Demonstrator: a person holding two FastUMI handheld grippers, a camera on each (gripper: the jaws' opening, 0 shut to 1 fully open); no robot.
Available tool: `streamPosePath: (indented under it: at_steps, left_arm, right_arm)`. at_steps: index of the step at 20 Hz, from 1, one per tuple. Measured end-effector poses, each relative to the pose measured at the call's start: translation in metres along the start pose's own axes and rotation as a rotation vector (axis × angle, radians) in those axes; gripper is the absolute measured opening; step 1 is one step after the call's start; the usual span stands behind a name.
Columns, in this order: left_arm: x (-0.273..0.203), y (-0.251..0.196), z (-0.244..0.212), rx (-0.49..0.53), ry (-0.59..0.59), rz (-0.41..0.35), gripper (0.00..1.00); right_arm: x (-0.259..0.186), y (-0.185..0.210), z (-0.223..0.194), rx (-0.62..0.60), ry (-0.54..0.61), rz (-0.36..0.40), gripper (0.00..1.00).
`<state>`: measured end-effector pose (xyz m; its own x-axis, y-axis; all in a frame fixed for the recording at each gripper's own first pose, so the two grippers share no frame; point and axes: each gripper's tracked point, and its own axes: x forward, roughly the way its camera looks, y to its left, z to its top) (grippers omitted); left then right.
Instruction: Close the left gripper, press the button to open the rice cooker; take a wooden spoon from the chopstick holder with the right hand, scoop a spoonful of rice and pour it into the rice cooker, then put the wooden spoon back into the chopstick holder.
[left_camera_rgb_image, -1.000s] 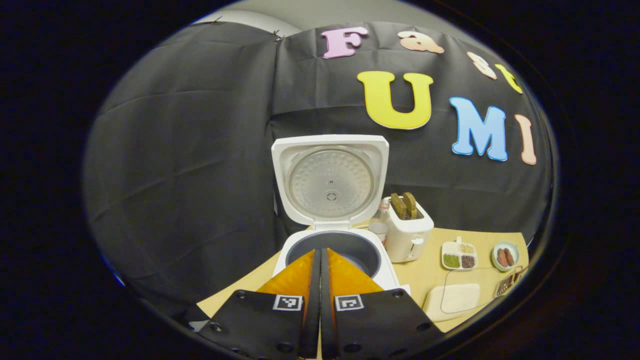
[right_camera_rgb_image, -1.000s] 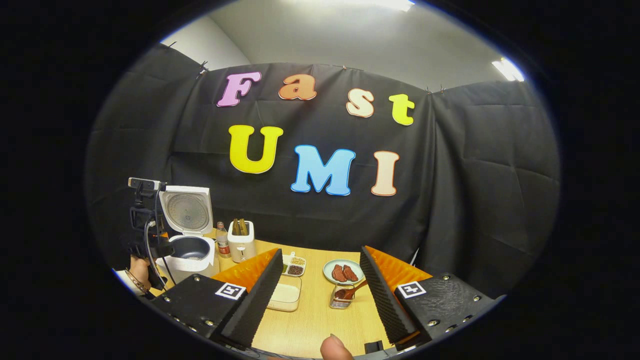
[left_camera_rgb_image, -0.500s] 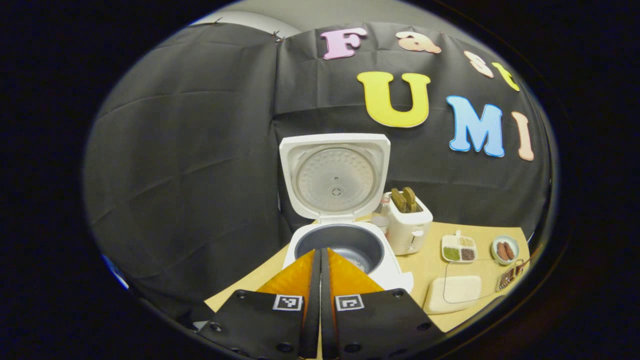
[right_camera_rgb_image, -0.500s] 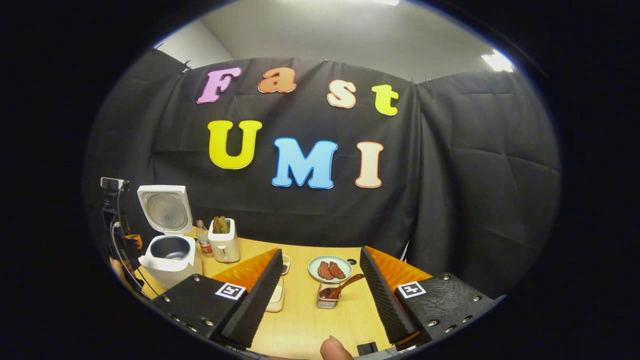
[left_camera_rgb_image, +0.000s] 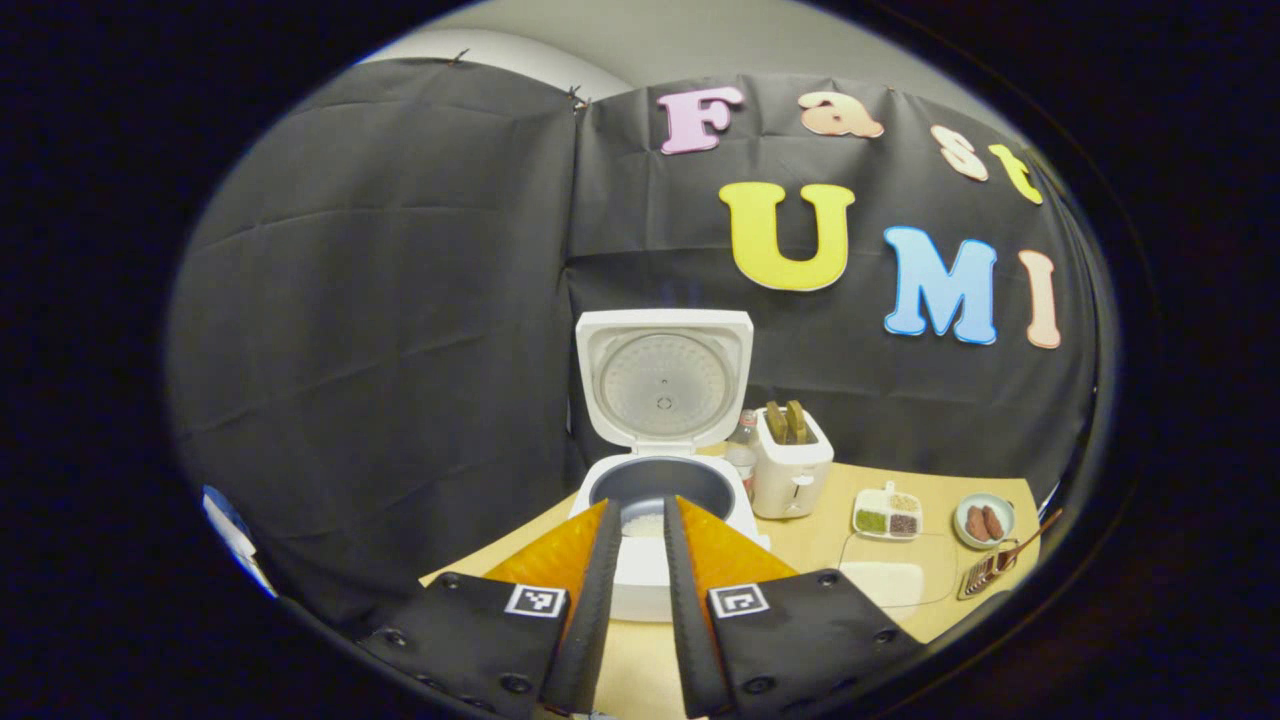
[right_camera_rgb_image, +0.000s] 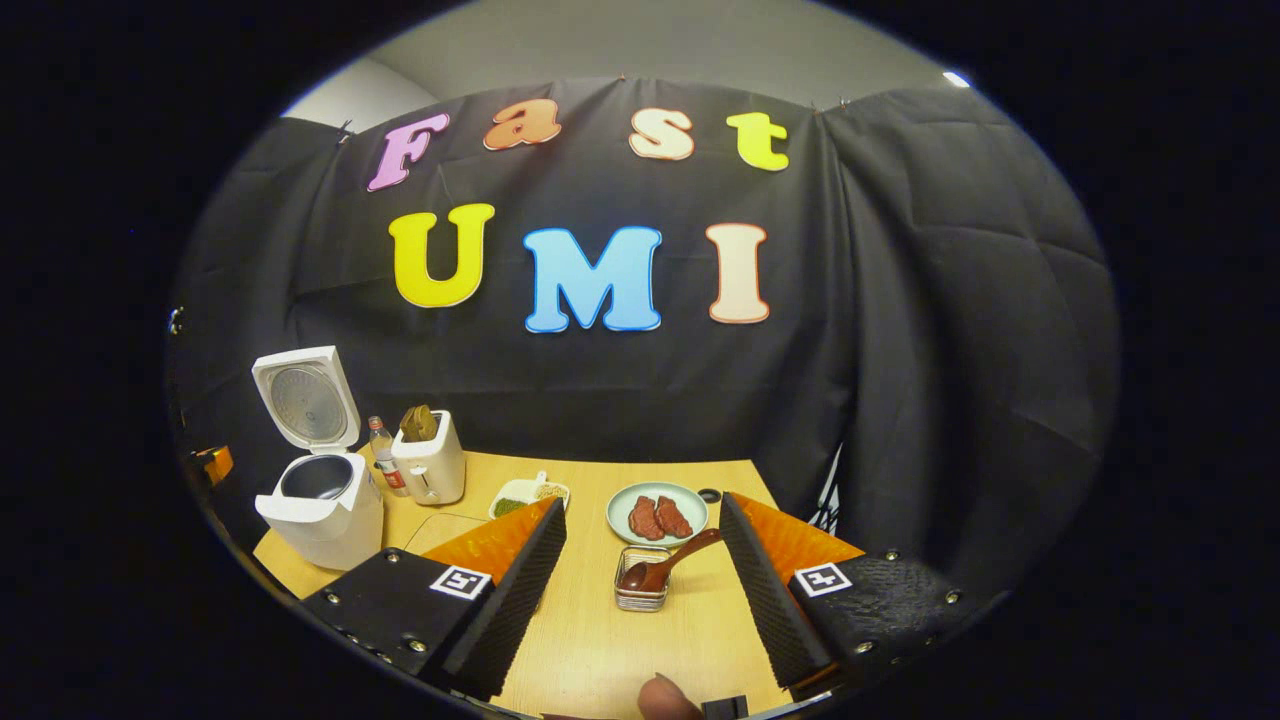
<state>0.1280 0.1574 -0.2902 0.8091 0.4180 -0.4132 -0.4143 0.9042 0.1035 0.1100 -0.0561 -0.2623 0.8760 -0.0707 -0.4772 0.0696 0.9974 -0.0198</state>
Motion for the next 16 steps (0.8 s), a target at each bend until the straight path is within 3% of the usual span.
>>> streamPosePath:
  at_steps: [3, 8, 10, 16]
  left_arm:
    - [-0.049, -0.006, 0.018, 0.005, -0.066, -0.004, 0.6]
    - [-0.113, -0.023, 0.017, 0.029, -0.08, -0.021, 0.73]
    - [-0.128, -0.029, 0.015, 0.025, -0.062, -0.024, 0.79]
    - [-0.167, -0.054, 0.015, 0.07, -0.047, -0.063, 0.79]
  right_arm:
    - [0.036, -0.024, -0.028, 0.089, 0.046, 0.012, 0.95]
    - [0.088, -0.046, -0.072, 0.169, 0.098, 0.036, 0.95]
    - [0.11, -0.056, -0.09, 0.219, 0.116, 0.037, 0.89]
    - [0.176, -0.062, -0.135, 0.389, 0.195, 0.054, 0.88]
